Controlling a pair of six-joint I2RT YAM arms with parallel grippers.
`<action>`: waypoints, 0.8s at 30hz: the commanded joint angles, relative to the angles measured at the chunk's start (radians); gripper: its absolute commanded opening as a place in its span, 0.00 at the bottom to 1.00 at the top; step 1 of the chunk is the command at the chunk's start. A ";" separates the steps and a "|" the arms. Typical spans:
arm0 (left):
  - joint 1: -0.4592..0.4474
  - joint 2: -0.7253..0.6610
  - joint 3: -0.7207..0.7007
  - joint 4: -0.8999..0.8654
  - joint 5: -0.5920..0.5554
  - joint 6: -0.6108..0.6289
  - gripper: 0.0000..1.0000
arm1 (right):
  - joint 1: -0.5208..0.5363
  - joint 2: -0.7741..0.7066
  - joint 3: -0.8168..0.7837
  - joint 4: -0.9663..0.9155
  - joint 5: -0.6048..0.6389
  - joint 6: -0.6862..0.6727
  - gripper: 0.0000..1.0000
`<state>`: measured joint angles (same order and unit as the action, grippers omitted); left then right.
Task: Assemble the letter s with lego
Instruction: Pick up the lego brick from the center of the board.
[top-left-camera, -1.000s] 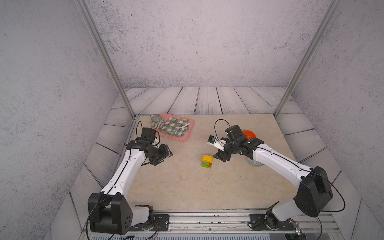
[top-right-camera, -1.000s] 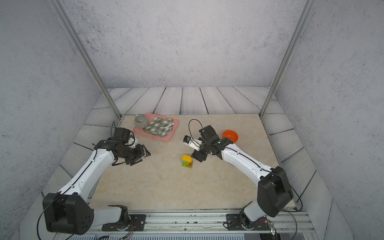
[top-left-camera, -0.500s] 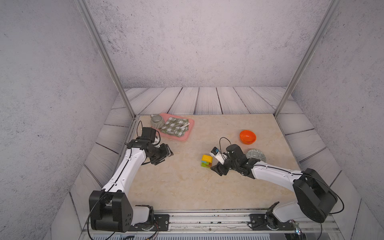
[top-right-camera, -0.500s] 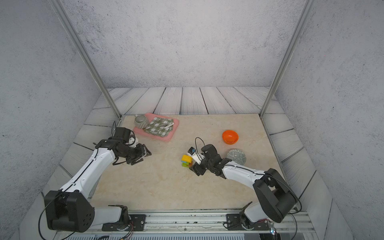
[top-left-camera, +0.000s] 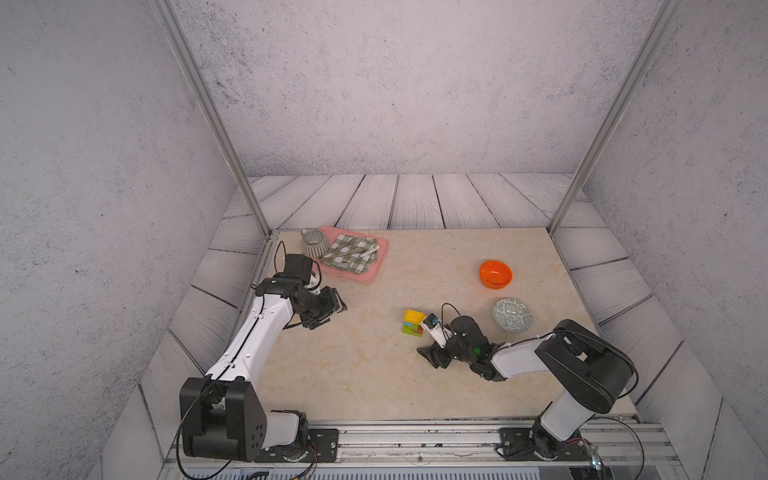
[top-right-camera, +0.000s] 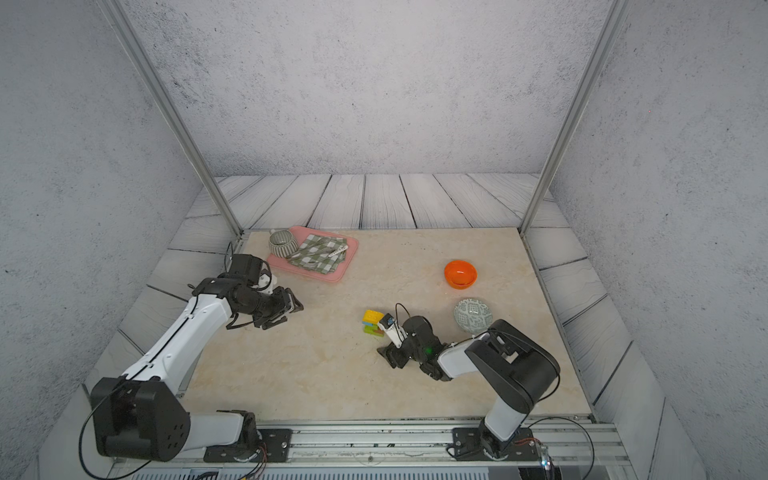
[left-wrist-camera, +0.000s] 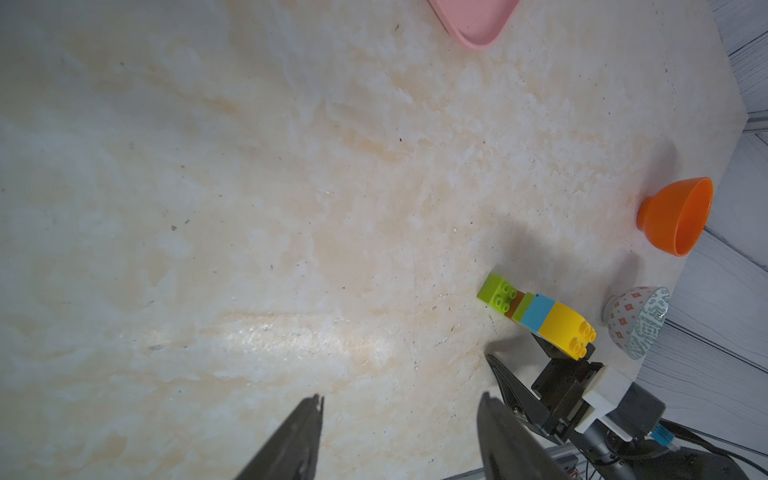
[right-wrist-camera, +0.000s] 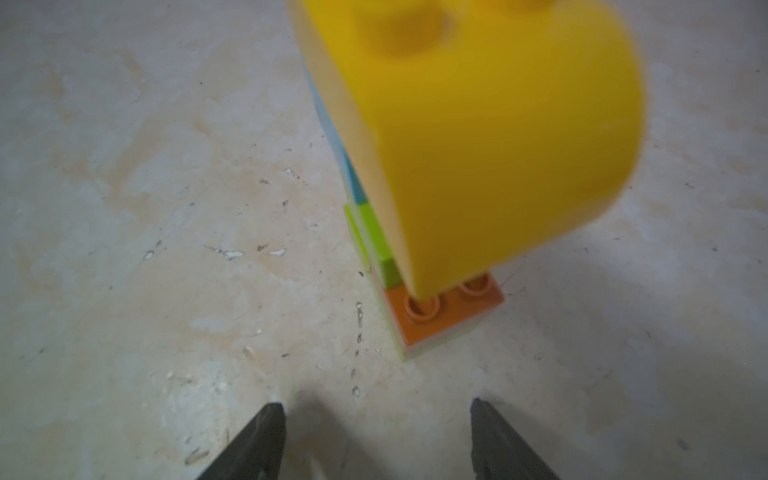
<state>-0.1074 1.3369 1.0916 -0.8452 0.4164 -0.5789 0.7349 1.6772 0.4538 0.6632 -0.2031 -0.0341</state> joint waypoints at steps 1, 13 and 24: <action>0.008 0.018 0.030 -0.007 0.011 0.019 0.64 | 0.004 0.042 -0.009 0.143 0.001 0.001 0.74; 0.008 0.034 0.061 -0.027 0.000 0.028 0.64 | -0.030 0.153 0.020 0.244 -0.042 -0.052 0.67; 0.008 0.039 0.066 -0.035 -0.010 0.028 0.64 | -0.096 0.211 0.049 0.276 -0.132 -0.074 0.70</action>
<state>-0.1074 1.3643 1.1381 -0.8646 0.4145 -0.5636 0.6464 1.8690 0.4866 0.9516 -0.3031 -0.0906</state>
